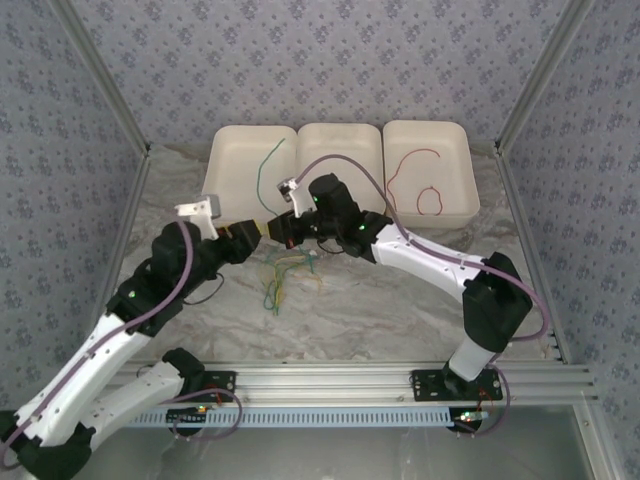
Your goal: Untangle the cables
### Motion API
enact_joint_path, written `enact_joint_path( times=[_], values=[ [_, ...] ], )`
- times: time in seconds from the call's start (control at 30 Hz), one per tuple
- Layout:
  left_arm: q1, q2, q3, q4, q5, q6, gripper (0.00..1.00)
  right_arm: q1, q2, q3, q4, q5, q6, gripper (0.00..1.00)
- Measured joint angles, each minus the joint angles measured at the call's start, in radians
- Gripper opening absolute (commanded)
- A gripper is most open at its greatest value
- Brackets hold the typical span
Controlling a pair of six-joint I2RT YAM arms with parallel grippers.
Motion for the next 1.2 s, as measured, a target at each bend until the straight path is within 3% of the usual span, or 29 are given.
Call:
enact_joint_path(
  times=[0.13, 0.37, 0.53, 0.63, 0.73, 0.77, 1.1, 1.2],
  values=[
    [0.059, 0.068, -0.021, 0.047, 0.061, 0.011, 0.55, 0.004, 0.013, 0.026, -0.041, -0.04, 0.026, 0.0],
    [0.156, 0.146, -0.053, 0.182, 0.168, 0.018, 0.37, 0.023, 0.021, 0.053, -0.08, -0.066, 0.052, 0.0],
    [0.174, 0.178, -0.066, 0.238, 0.201, 0.011, 0.33, 0.024, 0.022, 0.053, -0.088, -0.066, 0.066, 0.0],
    [0.175, 0.178, -0.067, 0.254, 0.218, 0.01, 0.36, 0.027, 0.024, 0.053, -0.086, -0.067, 0.073, 0.0],
    [0.177, 0.177, -0.071, 0.256, 0.224, 0.001, 0.59, 0.026, 0.027, 0.053, -0.087, -0.074, 0.077, 0.0],
    [0.179, 0.176, -0.074, 0.255, 0.224, -0.002, 0.62, 0.026, 0.029, 0.054, -0.087, -0.078, 0.077, 0.0],
    [0.183, 0.019, -0.103, 0.241, 0.229, -0.027, 0.64, 0.013, 0.051, 0.056, -0.103, -0.141, 0.076, 0.0],
    [0.183, 0.014, -0.103, 0.24, 0.243, -0.026, 0.59, 0.013, 0.054, 0.061, -0.119, -0.151, 0.072, 0.0]
  ],
)
